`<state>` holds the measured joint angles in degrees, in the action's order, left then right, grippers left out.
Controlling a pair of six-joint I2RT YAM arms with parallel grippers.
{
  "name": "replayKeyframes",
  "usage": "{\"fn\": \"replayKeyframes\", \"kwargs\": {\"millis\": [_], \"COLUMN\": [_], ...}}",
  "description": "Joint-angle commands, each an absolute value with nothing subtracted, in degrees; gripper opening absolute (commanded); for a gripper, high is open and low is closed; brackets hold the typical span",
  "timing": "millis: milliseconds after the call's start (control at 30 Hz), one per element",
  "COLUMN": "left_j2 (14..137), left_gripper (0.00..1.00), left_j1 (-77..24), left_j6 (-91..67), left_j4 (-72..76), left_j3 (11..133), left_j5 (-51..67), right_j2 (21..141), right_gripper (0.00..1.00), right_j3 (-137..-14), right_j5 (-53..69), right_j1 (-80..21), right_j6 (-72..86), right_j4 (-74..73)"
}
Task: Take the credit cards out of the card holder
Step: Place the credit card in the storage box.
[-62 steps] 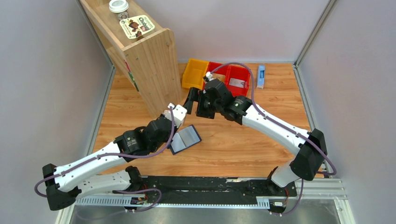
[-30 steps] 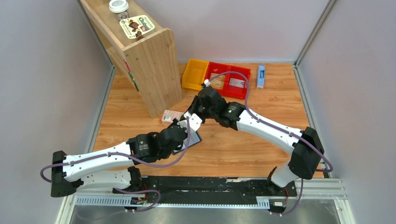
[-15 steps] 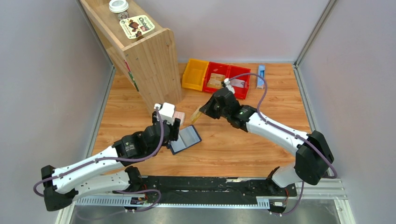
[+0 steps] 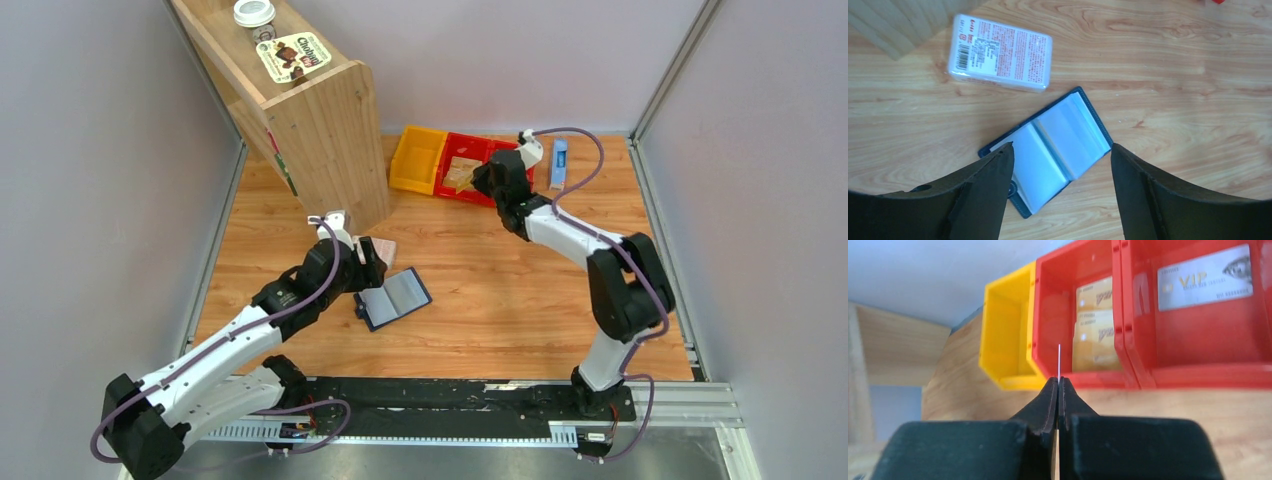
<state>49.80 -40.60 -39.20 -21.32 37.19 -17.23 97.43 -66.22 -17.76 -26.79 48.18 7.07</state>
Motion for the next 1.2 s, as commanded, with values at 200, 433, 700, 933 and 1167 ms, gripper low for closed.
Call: {"fn": "replayKeyframes", "kwargs": {"millis": [200, 433, 700, 933, 1167], "left_j2": [48.17, 45.44, 43.95, 44.82, 51.23], "left_gripper": [0.81, 0.81, 0.81, 0.81, 0.80], "left_j1": [-38.67, -37.97, -37.88, -37.88, -37.88], "left_j6": [-49.66, -49.39, -50.71, -51.50, -51.24], "left_j4": [-17.05, -21.00, -21.44, -17.41, -12.75], "left_j3": [32.70, 31.99, 30.67, 29.44, 29.88], "left_j5": [-14.68, -13.98, -13.53, -12.75, -10.37], "right_j2": [118.99, 125.94, 123.32, 113.58, 100.56], "right_gripper": [0.00, 0.00, 0.30, 0.55, 0.73], "right_j3": [-83.75, -90.26, -89.13, -84.12, -78.06], "right_j5": [-25.23, -25.75, -29.79, -31.20, -26.74], "right_j1": [-26.28, -26.80, -27.51, -28.30, -31.37], "right_j6": [41.48, 39.82, 35.07, 27.70, 24.17], "right_j4": [20.65, 18.46, 12.84, 10.20, -5.79]}}
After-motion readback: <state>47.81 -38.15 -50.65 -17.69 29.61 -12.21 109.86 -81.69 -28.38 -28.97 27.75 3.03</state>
